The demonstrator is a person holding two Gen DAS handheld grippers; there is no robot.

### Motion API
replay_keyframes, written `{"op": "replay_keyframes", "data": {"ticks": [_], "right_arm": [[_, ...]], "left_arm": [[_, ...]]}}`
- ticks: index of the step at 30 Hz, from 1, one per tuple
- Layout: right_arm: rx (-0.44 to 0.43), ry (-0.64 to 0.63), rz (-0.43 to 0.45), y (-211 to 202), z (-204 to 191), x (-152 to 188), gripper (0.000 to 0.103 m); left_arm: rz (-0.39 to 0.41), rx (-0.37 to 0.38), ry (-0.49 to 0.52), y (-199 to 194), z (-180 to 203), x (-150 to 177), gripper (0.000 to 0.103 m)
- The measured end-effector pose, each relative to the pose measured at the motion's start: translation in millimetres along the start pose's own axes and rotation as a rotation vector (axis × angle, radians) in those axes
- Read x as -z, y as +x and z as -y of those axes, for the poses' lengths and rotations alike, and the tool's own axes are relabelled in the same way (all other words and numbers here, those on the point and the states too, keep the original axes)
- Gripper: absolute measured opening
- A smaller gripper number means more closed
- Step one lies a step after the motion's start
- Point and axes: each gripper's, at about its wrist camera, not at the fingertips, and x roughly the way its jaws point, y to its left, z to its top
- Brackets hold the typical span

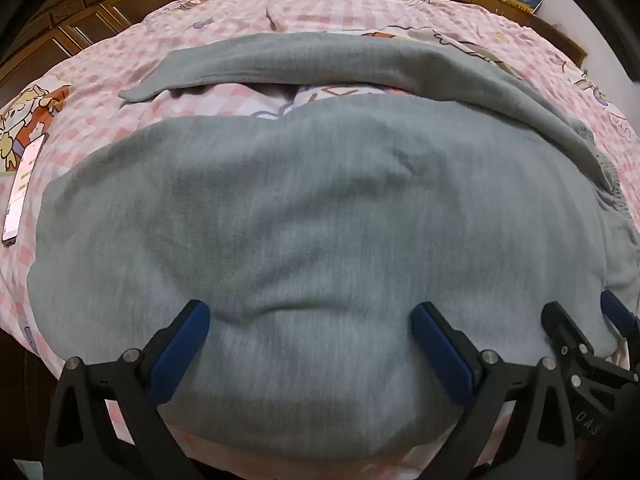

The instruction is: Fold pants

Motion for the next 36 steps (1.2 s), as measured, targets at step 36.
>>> {"op": "replay_keyframes", "data": {"ticks": [36], "right_arm": [[0.008, 0.003, 0.015, -3.2, 0.0, 1.6, 0.103]], "left_arm": [[0.013, 0.005, 0.011, -1.3, -2.2, 3.0, 0.103]]}}
